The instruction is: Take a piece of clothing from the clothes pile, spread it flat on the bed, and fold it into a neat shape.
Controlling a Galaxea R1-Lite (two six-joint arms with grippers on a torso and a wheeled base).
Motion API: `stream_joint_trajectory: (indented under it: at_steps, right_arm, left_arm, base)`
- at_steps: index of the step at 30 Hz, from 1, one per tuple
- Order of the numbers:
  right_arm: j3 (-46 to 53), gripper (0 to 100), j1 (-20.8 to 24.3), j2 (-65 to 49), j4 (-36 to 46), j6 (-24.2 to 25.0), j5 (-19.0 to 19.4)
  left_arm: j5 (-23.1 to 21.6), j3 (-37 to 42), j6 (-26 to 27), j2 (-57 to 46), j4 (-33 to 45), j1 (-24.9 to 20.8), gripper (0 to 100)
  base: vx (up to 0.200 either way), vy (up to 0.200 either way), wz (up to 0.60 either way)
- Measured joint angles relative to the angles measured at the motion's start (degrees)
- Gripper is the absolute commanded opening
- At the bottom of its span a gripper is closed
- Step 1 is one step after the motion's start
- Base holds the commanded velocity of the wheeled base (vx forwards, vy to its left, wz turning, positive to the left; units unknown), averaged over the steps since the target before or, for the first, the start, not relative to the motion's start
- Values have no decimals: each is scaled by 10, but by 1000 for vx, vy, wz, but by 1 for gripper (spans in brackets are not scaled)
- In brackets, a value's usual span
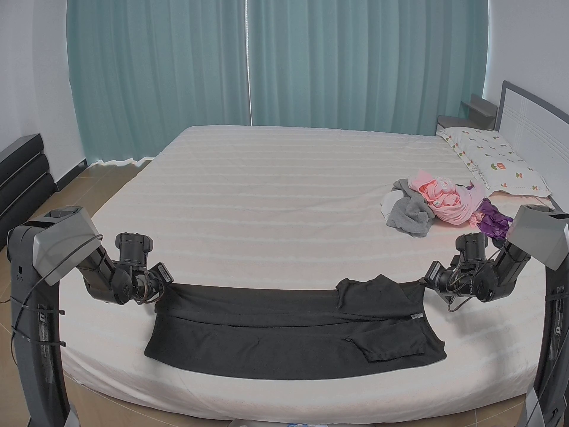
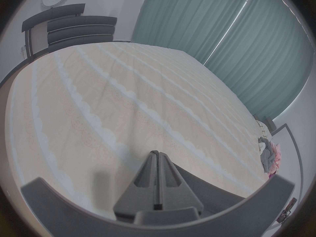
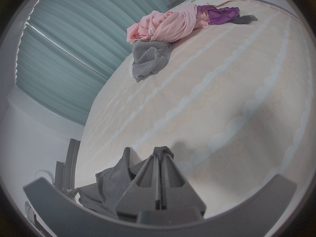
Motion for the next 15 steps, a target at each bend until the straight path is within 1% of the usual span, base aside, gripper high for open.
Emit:
stream_joint_trajectory:
  at_steps: [6,7,12,15]
  right_arm:
    - [3,0,2,0,0,-1,0]
    - [3,100,3,0,0,-1,0]
    - [7,100,5,-4,-1,0,0]
    - [18,100,5,-15,-3,1,1]
  left_arm:
    - [0,-8,0,10,4,0,0]
    - [0,-9,-1,10,4,0,100]
    - [0,-9,-2,11,4,0,100]
    - [-1,-4,-12,7,6,0,100]
  base:
    - [0,0,0]
    - [0,0,0]
    - [0,0,0]
    - [0,0,0]
